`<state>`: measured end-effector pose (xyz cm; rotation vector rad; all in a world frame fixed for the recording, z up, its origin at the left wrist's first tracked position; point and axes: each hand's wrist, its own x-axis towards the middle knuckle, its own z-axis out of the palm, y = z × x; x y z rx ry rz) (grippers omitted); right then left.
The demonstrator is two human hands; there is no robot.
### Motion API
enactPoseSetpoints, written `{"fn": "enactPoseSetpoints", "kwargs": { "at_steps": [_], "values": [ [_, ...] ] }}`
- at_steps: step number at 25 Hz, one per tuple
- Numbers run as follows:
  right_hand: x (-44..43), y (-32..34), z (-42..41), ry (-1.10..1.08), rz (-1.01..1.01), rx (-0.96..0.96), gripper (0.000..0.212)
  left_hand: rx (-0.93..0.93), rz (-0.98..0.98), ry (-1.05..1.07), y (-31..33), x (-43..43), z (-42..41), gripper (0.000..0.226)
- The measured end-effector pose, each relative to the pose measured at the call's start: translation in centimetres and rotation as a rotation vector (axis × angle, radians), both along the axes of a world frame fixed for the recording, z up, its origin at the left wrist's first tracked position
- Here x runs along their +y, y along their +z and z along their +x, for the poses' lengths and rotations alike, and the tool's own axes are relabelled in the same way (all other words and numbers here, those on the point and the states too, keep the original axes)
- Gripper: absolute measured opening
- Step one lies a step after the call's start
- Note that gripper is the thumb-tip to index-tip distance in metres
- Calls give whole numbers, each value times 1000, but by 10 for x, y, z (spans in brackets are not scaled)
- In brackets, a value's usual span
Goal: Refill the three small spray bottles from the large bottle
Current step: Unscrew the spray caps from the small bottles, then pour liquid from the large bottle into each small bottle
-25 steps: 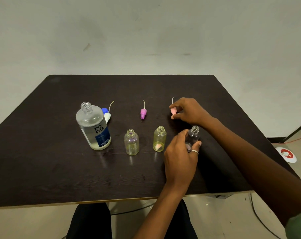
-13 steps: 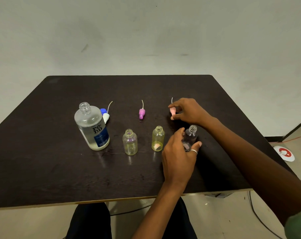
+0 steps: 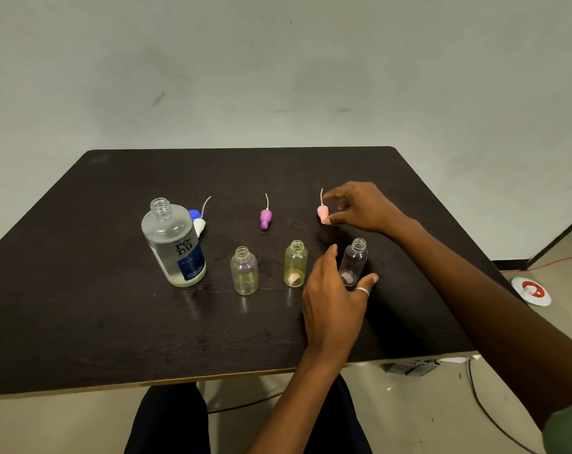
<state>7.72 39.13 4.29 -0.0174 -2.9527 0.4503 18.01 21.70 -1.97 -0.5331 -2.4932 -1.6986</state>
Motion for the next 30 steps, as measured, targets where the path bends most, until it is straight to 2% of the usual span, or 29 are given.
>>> {"fn": "enactPoseSetpoints", "kwargs": {
  "at_steps": [7, 10, 14, 17, 20, 24, 27, 30],
  "values": [
    [-9, 51, 28, -55, -106, 11, 46, -6, -94, -20, 4, -28, 22, 80],
    [-23, 72, 46, -36, -118, 30, 38, 80, -86, -1, 1, -56, 29, 64],
    [-56, 89, 66, 6, -167, 128, 29, 197, -4, 201, 0, -113, 19, 34],
    [-90, 90, 75, 77, -226, 143, 24, 166, -3, 297, 0, -144, 0, 47],
    [-123, 81, 76, 146, -268, 133, 21, 34, 11, 252, 1, -150, -22, 71],
    [-145, 68, 78, 174, -318, 144, 20, -97, -27, 180, 4, -143, -49, 84],
    [-151, 61, 78, 158, -352, 151, 21, -104, -65, 155, 2, -138, -59, 83],
    [-156, 57, 76, 130, -382, 152, 21, -76, -107, 160, 3, -136, -60, 61]
  ]
}}
